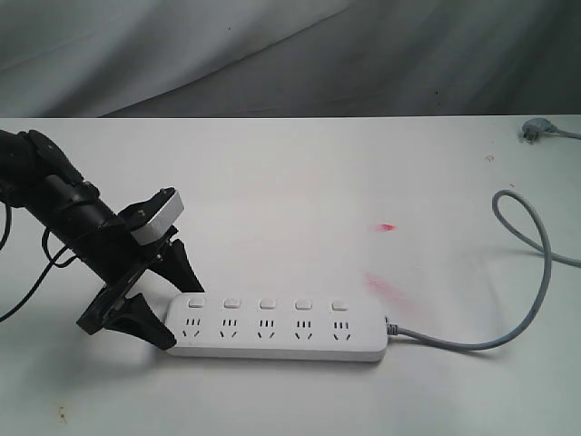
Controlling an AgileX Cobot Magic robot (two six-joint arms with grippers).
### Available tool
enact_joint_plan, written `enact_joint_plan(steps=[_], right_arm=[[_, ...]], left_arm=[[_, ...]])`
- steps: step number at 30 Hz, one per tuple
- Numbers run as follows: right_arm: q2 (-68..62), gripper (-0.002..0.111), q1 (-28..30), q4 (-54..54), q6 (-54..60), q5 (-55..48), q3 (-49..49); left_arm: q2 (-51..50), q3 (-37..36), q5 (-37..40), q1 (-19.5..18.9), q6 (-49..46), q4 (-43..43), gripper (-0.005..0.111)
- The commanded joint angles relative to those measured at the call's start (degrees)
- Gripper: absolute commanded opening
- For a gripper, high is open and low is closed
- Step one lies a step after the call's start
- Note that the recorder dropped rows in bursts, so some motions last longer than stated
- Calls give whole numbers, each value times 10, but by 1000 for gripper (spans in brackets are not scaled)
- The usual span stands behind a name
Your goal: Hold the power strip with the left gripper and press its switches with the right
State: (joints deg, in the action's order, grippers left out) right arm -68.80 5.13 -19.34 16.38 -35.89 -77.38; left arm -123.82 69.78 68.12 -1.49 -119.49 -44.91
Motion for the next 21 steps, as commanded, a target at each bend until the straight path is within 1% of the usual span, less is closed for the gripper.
enact_joint_plan(steps=[1,3,5,7,9,16,17,19,21], right_arm=[[-82,0,0,-156,214,-128,-90],[-122,0,-2,-218,317,-178,-105],[-160,0,-14,-249,387,-211,-105],[-197,0,-28,-233,422,-230,-104],[-240,0,-55,-209,439,-237,-104],[-389,0,-170,-202,539,-231,-104],[-415,0,-196,-202,545,-216,-104],[-451,0,-224,-202,545,-184,-104],[-484,6,-254,-202,545,-143,-104]], left_arm=[[-5,-4,-53,4,-5,11,61],[-5,-4,-53,4,-5,11,61],[-5,-4,-53,4,-5,11,61],[-5,-4,-53,4,-5,11,61],[-5,-4,-53,4,-5,11,61],[-5,-4,-53,4,-5,11,61],[-5,-4,-53,4,-5,11,61],[-5,-4,-53,4,-5,11,61],[-5,-4,-53,4,-5,11,61]])
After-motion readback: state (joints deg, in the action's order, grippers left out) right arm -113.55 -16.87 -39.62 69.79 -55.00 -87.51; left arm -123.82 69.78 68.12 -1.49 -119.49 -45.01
